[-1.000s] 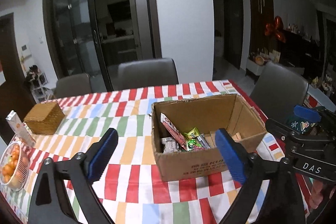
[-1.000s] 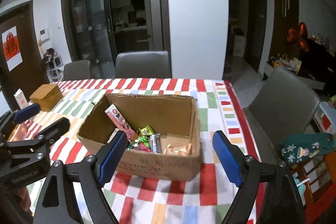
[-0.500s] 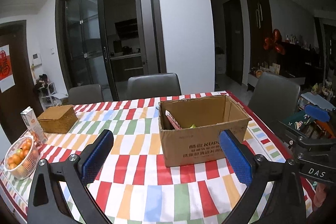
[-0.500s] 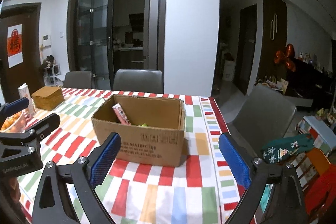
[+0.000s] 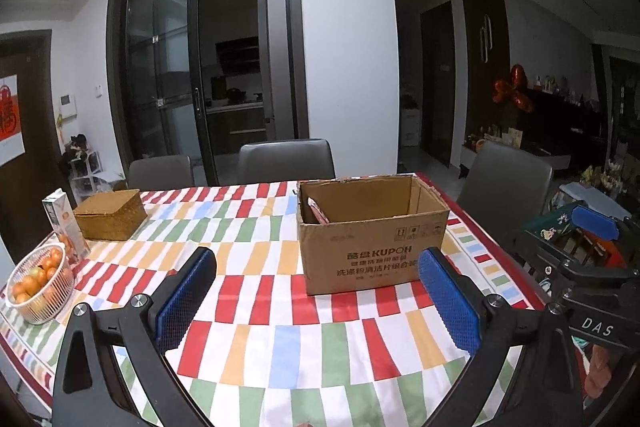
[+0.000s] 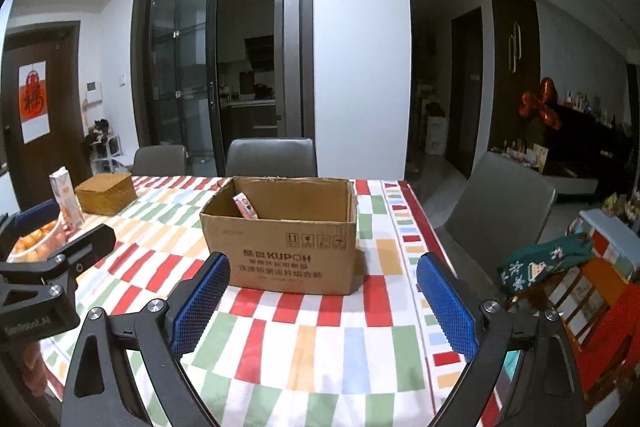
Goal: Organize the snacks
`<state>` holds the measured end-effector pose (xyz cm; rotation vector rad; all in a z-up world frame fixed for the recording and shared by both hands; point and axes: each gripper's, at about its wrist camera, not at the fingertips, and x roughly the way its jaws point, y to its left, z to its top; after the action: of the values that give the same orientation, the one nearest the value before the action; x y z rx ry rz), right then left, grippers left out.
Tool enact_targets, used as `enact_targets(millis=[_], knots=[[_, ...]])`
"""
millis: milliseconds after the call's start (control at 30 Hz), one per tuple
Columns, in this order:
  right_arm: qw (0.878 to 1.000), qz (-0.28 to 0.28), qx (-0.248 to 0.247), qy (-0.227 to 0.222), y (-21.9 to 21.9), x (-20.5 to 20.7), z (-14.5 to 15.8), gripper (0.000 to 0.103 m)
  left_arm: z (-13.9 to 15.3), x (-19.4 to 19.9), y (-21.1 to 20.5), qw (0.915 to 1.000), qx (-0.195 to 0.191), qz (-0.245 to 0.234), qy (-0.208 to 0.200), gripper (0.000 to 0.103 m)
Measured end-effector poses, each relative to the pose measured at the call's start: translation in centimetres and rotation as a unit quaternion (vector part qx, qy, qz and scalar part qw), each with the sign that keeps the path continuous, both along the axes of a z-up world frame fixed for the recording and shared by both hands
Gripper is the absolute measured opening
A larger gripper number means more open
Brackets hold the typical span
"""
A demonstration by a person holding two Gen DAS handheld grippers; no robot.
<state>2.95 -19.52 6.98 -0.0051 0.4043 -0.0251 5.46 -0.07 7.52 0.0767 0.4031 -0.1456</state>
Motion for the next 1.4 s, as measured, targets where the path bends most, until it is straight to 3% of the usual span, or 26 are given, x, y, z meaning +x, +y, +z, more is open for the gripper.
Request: enact_targets(millis=[1400], knots=[[1.0,0.003,0.003,-0.003,0.2,-1.3,0.4,0.095,0.1,-1.6,0.1,0.9998,-0.006,0.004,-0.017,0.103]])
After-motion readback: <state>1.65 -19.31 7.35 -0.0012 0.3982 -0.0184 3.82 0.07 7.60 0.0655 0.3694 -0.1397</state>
